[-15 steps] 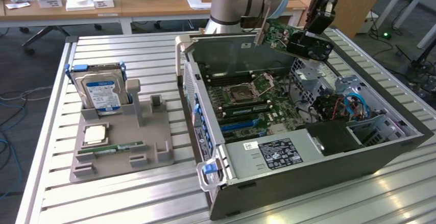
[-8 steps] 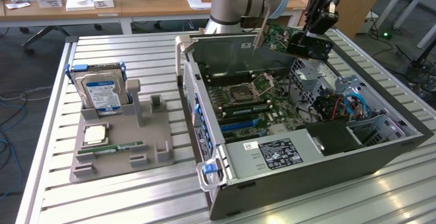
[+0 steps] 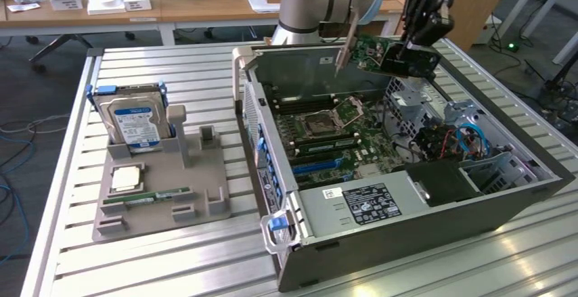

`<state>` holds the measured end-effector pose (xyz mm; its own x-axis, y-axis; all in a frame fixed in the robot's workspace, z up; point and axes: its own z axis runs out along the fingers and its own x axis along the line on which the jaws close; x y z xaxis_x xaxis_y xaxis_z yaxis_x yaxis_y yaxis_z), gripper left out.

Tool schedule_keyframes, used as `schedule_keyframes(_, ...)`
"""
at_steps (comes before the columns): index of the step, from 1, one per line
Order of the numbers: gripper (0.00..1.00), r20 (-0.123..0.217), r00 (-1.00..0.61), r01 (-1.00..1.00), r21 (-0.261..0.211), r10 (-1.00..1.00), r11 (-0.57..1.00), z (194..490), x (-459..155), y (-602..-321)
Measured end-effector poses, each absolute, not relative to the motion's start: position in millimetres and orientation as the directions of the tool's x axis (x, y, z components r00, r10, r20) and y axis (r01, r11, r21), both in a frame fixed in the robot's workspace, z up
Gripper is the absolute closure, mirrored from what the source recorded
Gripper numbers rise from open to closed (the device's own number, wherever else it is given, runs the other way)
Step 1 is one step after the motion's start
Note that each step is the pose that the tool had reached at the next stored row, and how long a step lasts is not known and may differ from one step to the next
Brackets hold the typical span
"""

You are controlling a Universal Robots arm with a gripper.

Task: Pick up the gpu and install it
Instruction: 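Insert the gpu into the slot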

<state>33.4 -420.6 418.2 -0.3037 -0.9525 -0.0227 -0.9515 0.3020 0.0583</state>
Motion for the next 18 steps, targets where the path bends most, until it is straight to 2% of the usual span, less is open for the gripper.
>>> schedule_keyframes(18, 0.74, -0.023, -0.003, -0.998, 0.058, -1.000, 0.002, 417.6, 33.4, -420.6)
